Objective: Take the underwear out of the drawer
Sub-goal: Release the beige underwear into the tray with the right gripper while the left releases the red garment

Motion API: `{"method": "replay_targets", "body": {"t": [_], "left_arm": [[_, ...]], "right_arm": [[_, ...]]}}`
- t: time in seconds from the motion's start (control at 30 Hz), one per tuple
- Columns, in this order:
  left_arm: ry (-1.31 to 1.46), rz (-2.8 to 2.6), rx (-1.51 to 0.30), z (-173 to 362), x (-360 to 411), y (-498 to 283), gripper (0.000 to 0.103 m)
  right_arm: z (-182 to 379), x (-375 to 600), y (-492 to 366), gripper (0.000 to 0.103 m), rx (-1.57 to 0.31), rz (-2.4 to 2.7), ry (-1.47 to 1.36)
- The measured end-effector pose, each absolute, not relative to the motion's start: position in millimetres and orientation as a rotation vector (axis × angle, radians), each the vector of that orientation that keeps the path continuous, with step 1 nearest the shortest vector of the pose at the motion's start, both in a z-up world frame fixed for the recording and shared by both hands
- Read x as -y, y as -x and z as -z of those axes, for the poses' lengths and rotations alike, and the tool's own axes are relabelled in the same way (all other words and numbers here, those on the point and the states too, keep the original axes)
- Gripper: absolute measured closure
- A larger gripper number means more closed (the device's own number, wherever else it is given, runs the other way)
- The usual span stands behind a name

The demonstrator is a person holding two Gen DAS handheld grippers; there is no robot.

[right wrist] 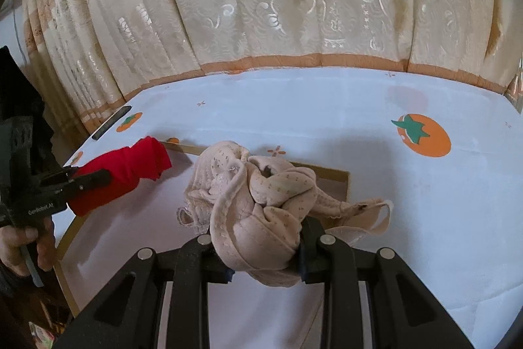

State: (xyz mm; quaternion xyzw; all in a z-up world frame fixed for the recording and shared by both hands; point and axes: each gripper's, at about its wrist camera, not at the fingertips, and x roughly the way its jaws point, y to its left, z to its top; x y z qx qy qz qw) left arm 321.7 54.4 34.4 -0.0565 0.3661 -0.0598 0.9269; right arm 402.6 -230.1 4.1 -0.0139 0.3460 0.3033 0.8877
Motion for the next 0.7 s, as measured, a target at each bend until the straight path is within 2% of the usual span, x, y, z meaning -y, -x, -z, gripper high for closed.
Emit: {"method": "replay_targets", "body": {"t": [0.23, 0.3, 0.33, 0.4, 0.47, 0.53, 0.7], "left_arm": [[0.111, 0.111, -0.767, -33.6, -54.4, -330.3, 0.067], [0.108, 0.1, -0.771, -33.1, -54.6, -331.7, 0.061], [0.111, 0.086, -0.766, -33.2, -55.9, -332.1, 0.06], [0.114, 0.076, -0.761, -32.4, -57.5, -333.3, 0.059], [0.119, 0.075, -0.76, -32.5, -58.6, -332.4, 0.057], [0.12, 0.076, -0.748, -35.6, -58.8, -328.9, 0.048], [0.119, 0.092, -0.703, -48.5, -56.9, -312.3, 0.038]], "right_arm": [[-1.3, 229.1, -406.4, 0.072, -0.735, -0.633, 0.035], [-1.3, 229.2, -406.5, 0.07, -0.737, -0.632, 0.039], [-1.2, 228.5, -406.3, 0.068, -0.74, -0.631, 0.043], [-1.1, 228.3, -406.2, 0.05, -0.743, -0.62, 0.049], [-1.9, 229.9, -404.2, 0.038, -0.739, -0.603, 0.052], [-3.4, 232.0, -400.2, 0.038, -0.729, -0.593, 0.055], [-9.1, 238.0, -387.7, 0.036, -0.706, -0.583, 0.055]]}}
